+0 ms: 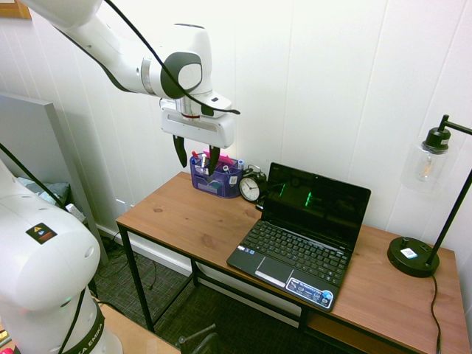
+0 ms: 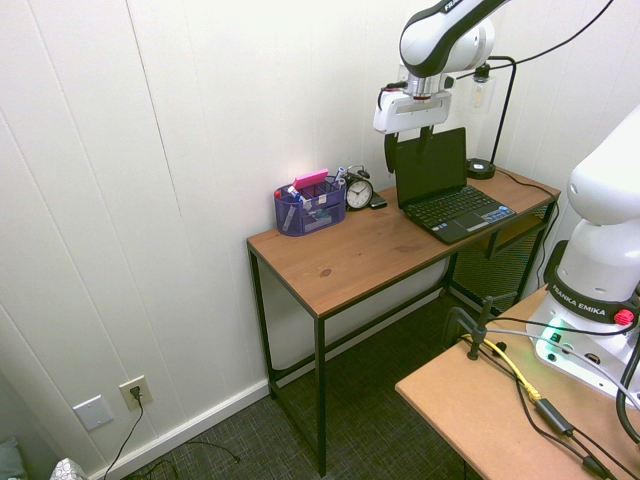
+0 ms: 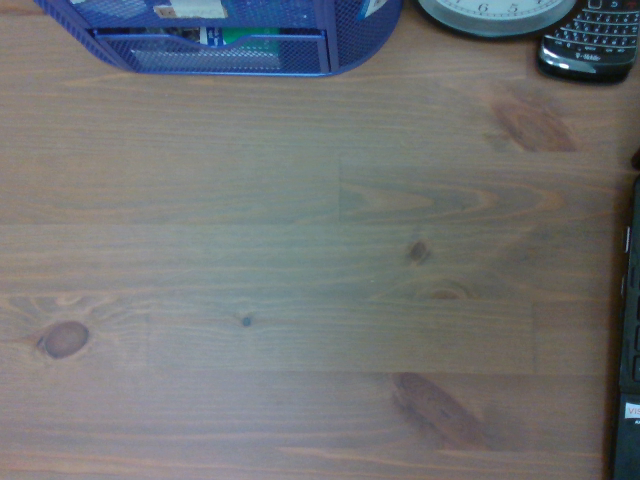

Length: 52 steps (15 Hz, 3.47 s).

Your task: Close the laptop lid

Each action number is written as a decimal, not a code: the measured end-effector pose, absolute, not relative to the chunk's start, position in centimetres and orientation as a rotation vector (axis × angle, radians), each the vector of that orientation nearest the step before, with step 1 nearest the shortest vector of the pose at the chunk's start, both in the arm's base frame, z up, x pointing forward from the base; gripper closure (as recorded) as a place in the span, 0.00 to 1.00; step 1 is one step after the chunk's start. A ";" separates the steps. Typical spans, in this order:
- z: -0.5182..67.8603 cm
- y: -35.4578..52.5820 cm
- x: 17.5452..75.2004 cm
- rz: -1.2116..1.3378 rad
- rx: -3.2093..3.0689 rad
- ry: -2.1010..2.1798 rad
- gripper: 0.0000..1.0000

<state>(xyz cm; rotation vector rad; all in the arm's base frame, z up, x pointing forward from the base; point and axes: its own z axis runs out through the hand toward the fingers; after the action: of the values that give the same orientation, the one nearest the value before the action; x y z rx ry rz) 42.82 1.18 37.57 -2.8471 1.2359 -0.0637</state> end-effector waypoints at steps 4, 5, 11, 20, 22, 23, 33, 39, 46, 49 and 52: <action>38.5 0.3 43.4 -0.103 -2.837 1.268 0.00; 39.1 -0.6 43.8 -0.126 -2.827 1.293 0.00; 42.1 -11.4 47.3 -0.244 -2.711 1.573 0.00; 40.7 -20.9 55.7 -0.302 -2.581 1.735 1.00; 40.0 -22.0 56.6 -0.296 -2.555 1.743 1.00; 39.7 -22.5 57.0 -0.294 -2.542 1.748 1.00; 35.0 -25.7 60.6 -0.254 -2.482 1.794 1.00; 34.2 -26.7 60.2 -0.224 -2.489 1.777 1.00; 32.6 -27.7 59.5 -0.187 -2.508 1.755 1.00; 31.8 -28.1 58.9 -0.165 -2.514 1.755 1.00; 30.7 -28.4 57.6 -0.125 -2.513 1.777 1.00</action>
<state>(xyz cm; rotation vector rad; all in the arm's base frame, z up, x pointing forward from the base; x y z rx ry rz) 57.64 -28.37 30.67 -2.5135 1.7770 -0.1252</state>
